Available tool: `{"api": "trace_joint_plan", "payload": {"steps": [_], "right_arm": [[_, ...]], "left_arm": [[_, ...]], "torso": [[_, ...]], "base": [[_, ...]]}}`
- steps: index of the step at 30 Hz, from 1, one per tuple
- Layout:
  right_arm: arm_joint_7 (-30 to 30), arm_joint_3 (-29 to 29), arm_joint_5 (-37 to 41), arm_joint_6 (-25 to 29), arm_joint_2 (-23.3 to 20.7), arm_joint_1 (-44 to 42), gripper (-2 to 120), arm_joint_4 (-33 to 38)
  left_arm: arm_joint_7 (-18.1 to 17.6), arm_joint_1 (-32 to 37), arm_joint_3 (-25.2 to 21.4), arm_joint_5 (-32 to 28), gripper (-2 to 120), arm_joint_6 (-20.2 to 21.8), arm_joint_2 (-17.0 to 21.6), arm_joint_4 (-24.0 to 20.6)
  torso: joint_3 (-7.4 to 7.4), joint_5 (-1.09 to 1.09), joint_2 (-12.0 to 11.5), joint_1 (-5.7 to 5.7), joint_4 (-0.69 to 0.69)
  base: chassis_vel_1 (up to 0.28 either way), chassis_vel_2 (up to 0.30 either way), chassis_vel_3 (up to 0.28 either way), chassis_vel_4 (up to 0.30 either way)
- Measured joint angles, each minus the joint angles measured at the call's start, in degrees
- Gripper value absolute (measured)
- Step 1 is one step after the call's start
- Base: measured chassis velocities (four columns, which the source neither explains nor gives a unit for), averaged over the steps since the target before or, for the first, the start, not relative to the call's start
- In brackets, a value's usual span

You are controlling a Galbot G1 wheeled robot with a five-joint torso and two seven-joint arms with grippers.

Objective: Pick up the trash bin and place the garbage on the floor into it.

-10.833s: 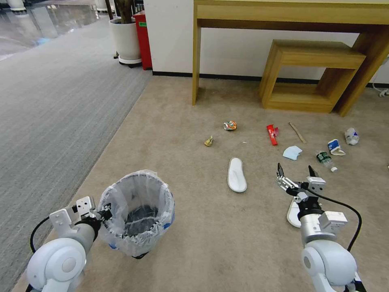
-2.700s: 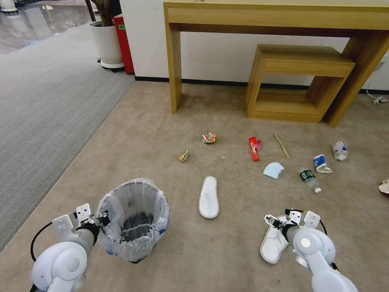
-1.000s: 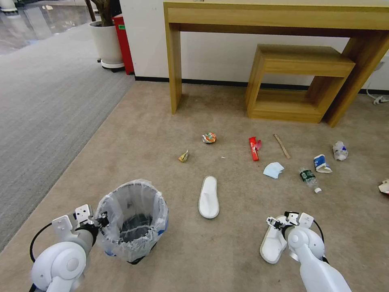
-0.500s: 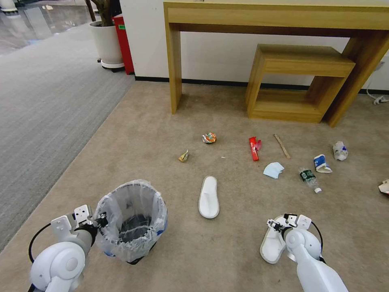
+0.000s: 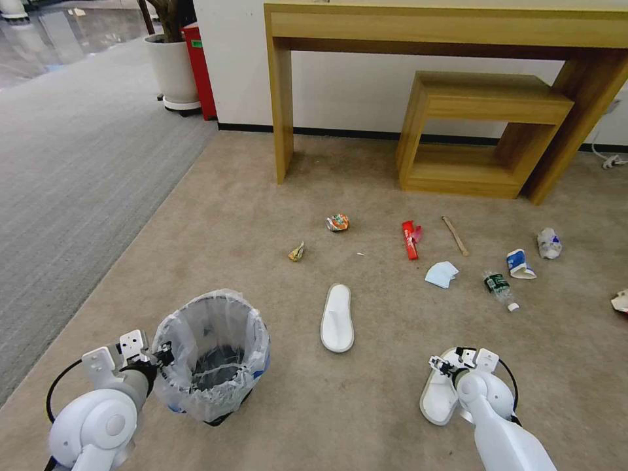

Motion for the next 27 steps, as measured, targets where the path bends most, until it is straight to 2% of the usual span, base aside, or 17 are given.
{"api": "trace_joint_plan", "payload": {"steps": [27], "right_arm": [[-1.0, -1.6, -1.8, 0.9, 0.4, 1.5, 100, -3.0]], "left_arm": [[-0.1, 0.2, -0.2, 0.1, 1, -0.1, -0.5, -0.4]], "torso": [[0.0, 0.01, 0.0, 0.0, 0.0]], "base": [[0.0, 0.0, 0.0, 0.0]]}}
